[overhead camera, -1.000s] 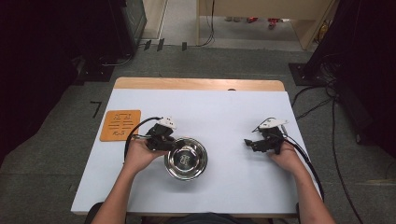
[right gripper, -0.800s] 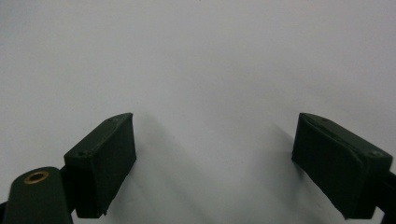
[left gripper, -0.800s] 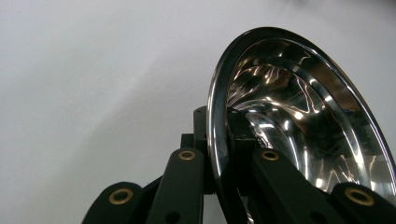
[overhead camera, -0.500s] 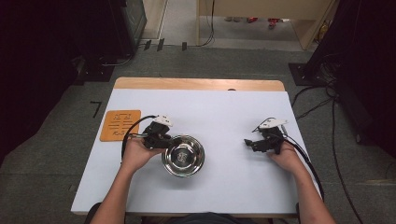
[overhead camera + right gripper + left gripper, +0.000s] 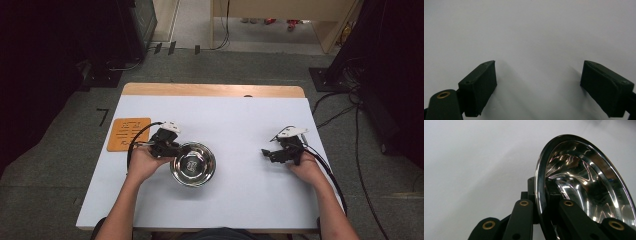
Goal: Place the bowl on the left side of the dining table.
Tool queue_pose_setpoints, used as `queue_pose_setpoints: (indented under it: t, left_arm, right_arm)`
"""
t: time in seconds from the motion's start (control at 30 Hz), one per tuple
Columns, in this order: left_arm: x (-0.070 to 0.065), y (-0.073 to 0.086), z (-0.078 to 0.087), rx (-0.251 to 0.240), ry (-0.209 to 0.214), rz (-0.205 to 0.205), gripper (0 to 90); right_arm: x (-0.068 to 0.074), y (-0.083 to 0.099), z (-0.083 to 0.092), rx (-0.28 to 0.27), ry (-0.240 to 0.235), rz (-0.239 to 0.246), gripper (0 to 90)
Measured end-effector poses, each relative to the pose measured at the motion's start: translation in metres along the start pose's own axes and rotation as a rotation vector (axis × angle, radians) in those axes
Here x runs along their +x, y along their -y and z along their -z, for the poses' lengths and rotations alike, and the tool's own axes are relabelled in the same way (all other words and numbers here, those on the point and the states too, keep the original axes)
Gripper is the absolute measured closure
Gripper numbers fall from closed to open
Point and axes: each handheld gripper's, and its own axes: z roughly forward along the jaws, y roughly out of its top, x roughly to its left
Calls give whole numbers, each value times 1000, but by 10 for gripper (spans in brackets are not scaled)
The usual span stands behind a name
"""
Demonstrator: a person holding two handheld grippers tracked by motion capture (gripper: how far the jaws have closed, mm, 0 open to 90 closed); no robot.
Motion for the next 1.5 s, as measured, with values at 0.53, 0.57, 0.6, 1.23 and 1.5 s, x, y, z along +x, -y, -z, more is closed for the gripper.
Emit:
queue_pose_setpoints:
  t: [0.53,0.57,0.6,1.23,1.5]
  left_arm:
    - [11,4,5,-5,-17,35,869]
    - [11,4,5,-4,-19,36,869]
    - [12,4,5,-4,-21,37,869]
    - [26,10,10,-4,-41,75,869]
    - [29,12,12,-5,-46,87,869]
  right_arm:
    - [0,0,0,0,0,0,130]
    - [0,0,0,0,0,0,130]
    - [0,0,0,0,0,0,130]
    - [0,0,0,0,0,0,130]
    - [0,0,0,0,0,0,130]
